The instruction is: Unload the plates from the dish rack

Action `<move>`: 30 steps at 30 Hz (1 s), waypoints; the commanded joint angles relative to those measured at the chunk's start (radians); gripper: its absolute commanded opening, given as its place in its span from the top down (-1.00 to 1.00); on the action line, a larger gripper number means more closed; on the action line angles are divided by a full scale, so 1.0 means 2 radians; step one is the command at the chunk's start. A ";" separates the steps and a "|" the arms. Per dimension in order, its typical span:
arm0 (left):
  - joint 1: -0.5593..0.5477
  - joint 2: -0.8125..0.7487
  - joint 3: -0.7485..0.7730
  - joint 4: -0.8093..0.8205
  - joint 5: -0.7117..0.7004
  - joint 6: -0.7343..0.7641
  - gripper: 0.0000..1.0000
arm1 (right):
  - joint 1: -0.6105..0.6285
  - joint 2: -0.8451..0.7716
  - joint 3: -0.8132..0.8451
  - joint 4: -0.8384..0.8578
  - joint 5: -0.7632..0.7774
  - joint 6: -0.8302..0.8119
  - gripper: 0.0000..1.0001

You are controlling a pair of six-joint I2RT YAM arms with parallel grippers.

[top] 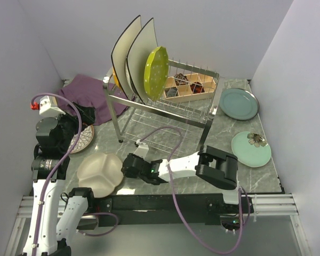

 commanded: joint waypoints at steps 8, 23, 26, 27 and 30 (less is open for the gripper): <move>0.000 0.003 0.021 0.012 -0.006 0.010 -0.99 | 0.006 0.060 0.083 0.109 -0.039 0.020 0.89; 0.000 -0.004 0.039 0.000 -0.005 0.013 -0.99 | 0.012 0.129 0.130 0.230 -0.060 0.038 0.90; -0.001 -0.009 0.041 -0.002 -0.007 0.014 -0.99 | 0.012 0.143 0.153 0.227 -0.079 0.026 0.89; -0.001 -0.011 0.042 -0.003 -0.007 0.014 -0.99 | 0.010 0.145 0.165 0.224 -0.082 0.023 0.88; 0.000 -0.013 0.043 -0.002 -0.005 0.015 -0.99 | 0.010 0.149 0.158 0.260 -0.096 0.004 0.81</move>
